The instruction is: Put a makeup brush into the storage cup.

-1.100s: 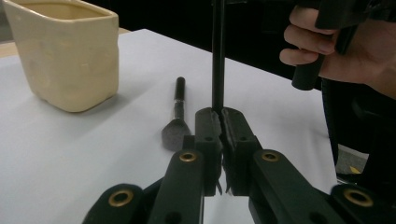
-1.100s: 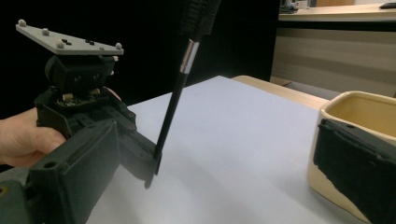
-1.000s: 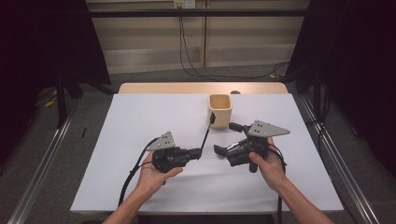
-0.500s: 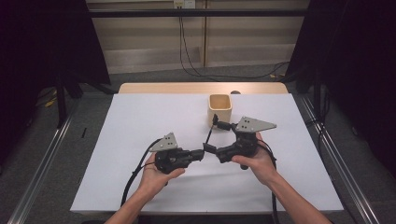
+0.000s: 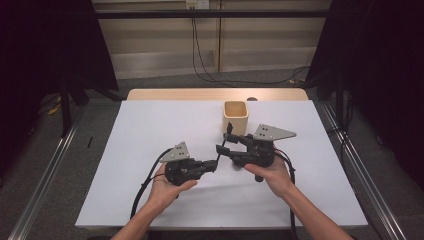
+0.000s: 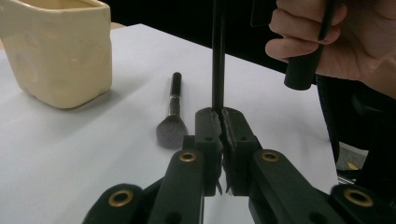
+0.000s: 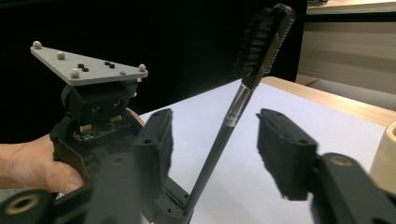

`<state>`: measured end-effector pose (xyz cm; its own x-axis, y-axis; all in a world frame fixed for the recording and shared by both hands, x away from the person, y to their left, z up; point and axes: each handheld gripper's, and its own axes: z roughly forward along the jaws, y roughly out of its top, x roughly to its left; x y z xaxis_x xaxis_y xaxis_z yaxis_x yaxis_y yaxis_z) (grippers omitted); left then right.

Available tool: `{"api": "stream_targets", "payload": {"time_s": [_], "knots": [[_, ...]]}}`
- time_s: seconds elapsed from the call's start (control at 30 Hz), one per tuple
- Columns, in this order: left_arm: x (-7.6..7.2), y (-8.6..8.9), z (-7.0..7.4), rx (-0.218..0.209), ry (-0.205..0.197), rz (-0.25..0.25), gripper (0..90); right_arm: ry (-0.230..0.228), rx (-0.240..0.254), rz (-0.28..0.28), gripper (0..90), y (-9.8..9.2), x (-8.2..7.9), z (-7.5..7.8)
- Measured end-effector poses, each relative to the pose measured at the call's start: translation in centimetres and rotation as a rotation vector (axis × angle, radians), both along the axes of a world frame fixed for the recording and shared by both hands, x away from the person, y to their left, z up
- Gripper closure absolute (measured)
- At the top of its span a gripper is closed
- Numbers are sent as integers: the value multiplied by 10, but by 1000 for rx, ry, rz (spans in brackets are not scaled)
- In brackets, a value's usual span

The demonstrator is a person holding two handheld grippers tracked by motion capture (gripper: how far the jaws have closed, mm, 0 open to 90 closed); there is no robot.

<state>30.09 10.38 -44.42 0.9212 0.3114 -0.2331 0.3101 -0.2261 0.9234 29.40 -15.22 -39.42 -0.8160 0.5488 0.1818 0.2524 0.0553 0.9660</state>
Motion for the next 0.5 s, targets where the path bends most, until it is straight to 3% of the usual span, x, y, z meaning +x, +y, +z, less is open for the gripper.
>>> {"api": "stream_targets", "payload": {"time_s": [0.27, 0.5], "knots": [[1, -4, -3, 12, 8, -15, 859, 16, 20, 13, 809, -1, 2, -4], [0, -5, -3, 16, -5, -7, 858, 33, 37, 27, 829, -3, 4, -5]]}}
